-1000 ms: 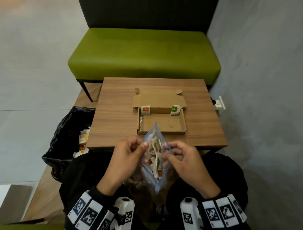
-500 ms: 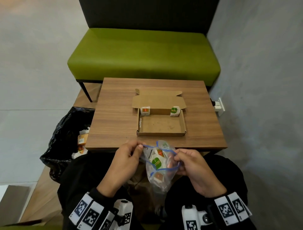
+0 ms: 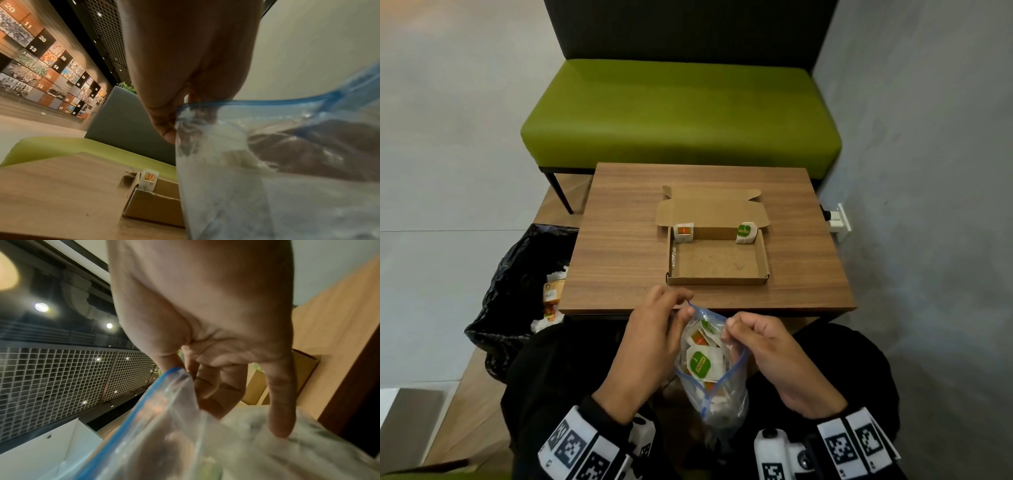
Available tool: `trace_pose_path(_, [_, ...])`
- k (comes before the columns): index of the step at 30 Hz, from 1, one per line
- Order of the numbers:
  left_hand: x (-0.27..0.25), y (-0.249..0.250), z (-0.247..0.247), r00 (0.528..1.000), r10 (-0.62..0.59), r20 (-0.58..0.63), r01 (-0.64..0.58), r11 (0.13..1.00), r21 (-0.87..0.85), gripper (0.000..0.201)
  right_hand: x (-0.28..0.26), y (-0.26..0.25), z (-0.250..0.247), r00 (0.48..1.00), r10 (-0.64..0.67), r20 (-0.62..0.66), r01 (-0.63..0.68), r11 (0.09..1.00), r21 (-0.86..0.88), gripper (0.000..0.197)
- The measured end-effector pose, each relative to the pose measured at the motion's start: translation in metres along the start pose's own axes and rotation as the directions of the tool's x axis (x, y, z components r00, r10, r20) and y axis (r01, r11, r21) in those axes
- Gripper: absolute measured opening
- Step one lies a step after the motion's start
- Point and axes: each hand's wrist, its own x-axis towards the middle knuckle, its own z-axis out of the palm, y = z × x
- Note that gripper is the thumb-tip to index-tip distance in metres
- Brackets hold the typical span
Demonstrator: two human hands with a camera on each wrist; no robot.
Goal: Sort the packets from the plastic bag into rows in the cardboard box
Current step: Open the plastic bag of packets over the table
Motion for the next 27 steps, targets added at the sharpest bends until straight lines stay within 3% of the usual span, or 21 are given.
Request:
trace_pose_path(4, [-0.001,-0.001,0.001,0.995,-0.076,0.07,0.074,0.997,0.021,0.015,0.001,0.0,-0.006,0.999,-0.035,0.029,0.035,0.999,0.005,0.034])
trace_pose_path(7, [0.0,-0.001,0.003,0.951,-0.258,0.168,0.286,0.943,-0.168,0.024,0.002,0.001,-0.009,0.998,-0.035,0.055,0.035,0.999,0.008,0.033])
trace_pose_path(10, [0.0,0.008,0.0,0.865,-0.376,0.332,0.501,0.657,-0.563,0.036,0.004,0.004,-0.008,0.999,-0.004,0.043,0.003,1.0,0.017,0.03])
trace_pose_path(12, [-0.001,0.01,-0.001,0.831,-0.366,0.418,0.555,0.507,-0.659,0.039,0.006,0.004,-0.007,0.999,0.008,0.035,-0.011,0.997,0.075,0.028])
trace_pose_path(14, [0.001,0.009,-0.003,0.794,-0.385,0.47,0.605,0.425,-0.674,0.041,0.007,0.003,-0.008,0.999,0.008,0.051,-0.018,0.979,0.203,0.027])
trace_pose_path(15, [0.002,0.007,-0.002,0.786,-0.409,0.464,0.617,0.462,-0.637,0.044,0.007,0.002,-0.008,0.998,0.003,0.059,-0.019,0.965,0.263,0.027])
trace_pose_path(16, [0.002,0.005,-0.002,0.799,-0.435,0.416,0.601,0.571,-0.559,0.044,0.007,0.001,-0.009,0.998,0.001,0.061,-0.019,0.954,0.3,0.027])
trace_pose_path(18, [0.003,-0.001,-0.002,0.892,-0.39,0.229,0.446,0.845,-0.296,0.034,0.009,0.0,-0.009,0.999,0.006,0.051,-0.022,0.946,0.324,0.027])
trace_pose_path(19, [0.003,-0.002,-0.003,0.939,-0.317,0.134,0.338,0.92,-0.198,0.026,0.011,-0.001,-0.009,0.999,0.01,0.046,-0.024,0.947,0.319,0.027])
trace_pose_path(21, [0.002,0.004,-0.008,0.983,-0.165,0.078,0.174,0.977,-0.124,0.027,0.013,-0.003,-0.007,0.999,0.002,0.046,-0.015,0.962,0.273,0.027])
trace_pose_path(24, [0.005,0.014,-0.005,0.979,-0.012,0.204,0.034,0.994,-0.103,0.025,0.015,-0.006,-0.004,0.997,-0.02,0.07,0.005,0.978,0.207,0.025])
trace_pose_path(27, [0.005,0.011,0.003,0.968,-0.088,0.236,0.122,0.984,-0.132,0.023,0.016,-0.009,-0.003,0.999,0.002,0.05,-0.016,0.959,0.283,0.02])
